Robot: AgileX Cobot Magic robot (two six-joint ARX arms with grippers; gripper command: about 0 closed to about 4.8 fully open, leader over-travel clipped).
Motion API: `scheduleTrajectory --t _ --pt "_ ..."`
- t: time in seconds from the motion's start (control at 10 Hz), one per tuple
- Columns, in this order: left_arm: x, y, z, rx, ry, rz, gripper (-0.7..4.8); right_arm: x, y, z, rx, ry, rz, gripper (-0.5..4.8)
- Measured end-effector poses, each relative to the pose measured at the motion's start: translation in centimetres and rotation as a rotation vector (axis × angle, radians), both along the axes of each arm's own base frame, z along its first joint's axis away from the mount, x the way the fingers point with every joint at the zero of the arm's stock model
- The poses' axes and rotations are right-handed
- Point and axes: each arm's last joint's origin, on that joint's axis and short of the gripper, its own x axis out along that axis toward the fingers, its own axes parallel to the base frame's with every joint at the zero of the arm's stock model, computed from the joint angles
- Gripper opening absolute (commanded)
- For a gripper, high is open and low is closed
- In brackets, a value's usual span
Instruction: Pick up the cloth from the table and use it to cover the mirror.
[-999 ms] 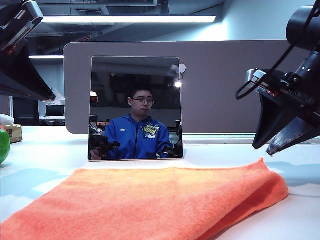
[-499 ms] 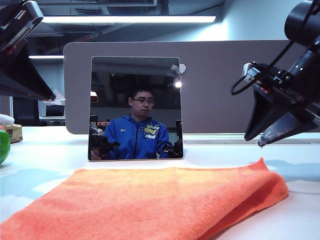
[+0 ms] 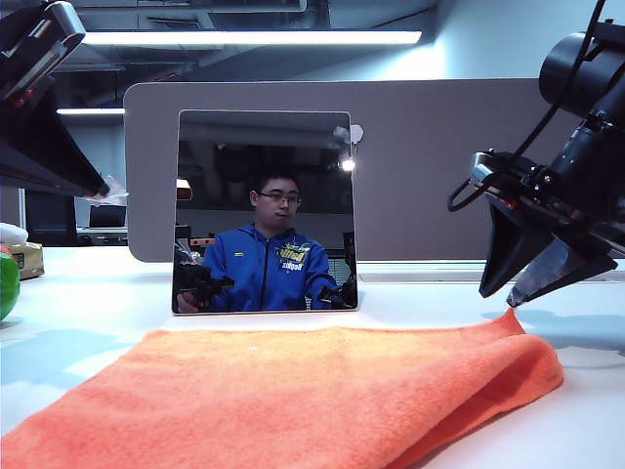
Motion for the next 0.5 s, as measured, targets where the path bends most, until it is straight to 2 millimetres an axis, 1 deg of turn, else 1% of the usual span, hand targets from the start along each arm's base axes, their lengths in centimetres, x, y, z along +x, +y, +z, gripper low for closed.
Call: scheduleTrajectory --t 0.4,0.5 --pt "0.0 0.0 0.0 0.0 0.0 -0.001 -0.06 0.1 0.0 -0.9 -0.009 0.04 -0.001 1.59" --pt "0.0 0.0 0.0 0.0 0.0 -0.002 -0.06 0.3 0.1 -1.4 -0.014 0.059 -0.001 1.59"
